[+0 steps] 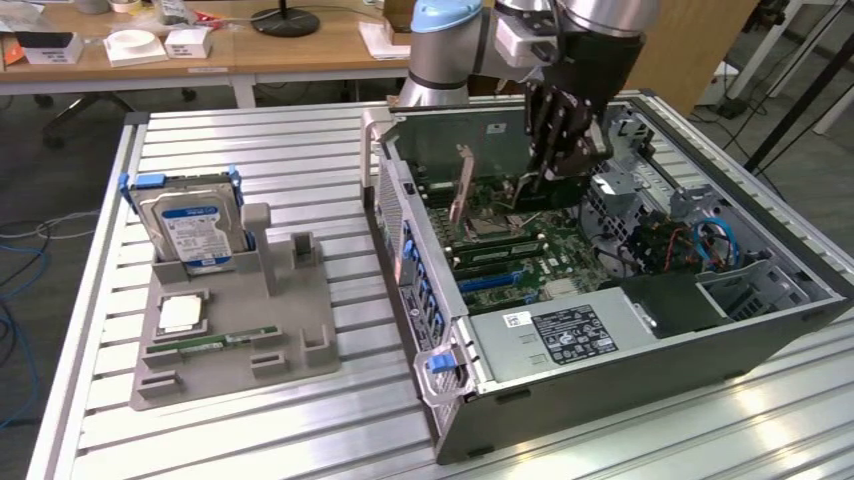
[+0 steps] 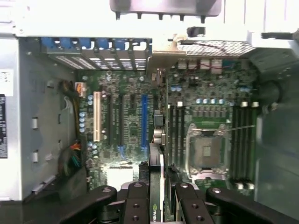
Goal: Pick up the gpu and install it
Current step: 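Insert the gpu into the slot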
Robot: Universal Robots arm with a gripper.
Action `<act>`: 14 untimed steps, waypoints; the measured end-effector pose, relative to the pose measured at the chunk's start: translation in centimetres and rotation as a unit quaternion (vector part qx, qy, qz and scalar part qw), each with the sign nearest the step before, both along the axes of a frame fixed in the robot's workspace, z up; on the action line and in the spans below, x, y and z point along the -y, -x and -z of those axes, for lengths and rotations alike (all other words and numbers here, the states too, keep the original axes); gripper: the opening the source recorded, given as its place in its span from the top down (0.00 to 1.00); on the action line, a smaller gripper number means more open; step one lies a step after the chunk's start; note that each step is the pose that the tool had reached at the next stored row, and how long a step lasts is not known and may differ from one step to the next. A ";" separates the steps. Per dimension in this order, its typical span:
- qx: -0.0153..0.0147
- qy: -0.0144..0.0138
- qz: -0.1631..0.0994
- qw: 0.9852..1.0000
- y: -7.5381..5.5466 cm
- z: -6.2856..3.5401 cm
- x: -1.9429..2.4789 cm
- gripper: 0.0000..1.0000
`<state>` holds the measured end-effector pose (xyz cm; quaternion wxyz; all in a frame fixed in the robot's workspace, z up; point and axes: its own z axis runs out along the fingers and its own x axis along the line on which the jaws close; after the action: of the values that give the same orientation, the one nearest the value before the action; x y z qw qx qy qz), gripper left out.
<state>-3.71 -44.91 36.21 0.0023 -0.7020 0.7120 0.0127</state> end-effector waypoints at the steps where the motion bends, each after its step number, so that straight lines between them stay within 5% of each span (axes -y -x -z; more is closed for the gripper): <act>1: 0.000 0.000 0.000 1.000 0.0 0.18 0.38 0.74; 4: 0.001 0.000 0.002 1.000 0.1 0.75 1.07 0.74; 14: 0.001 0.000 0.003 1.000 0.1 1.40 1.12 0.74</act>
<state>-3.83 -46.03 34.81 0.0027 -0.6999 0.7141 0.0122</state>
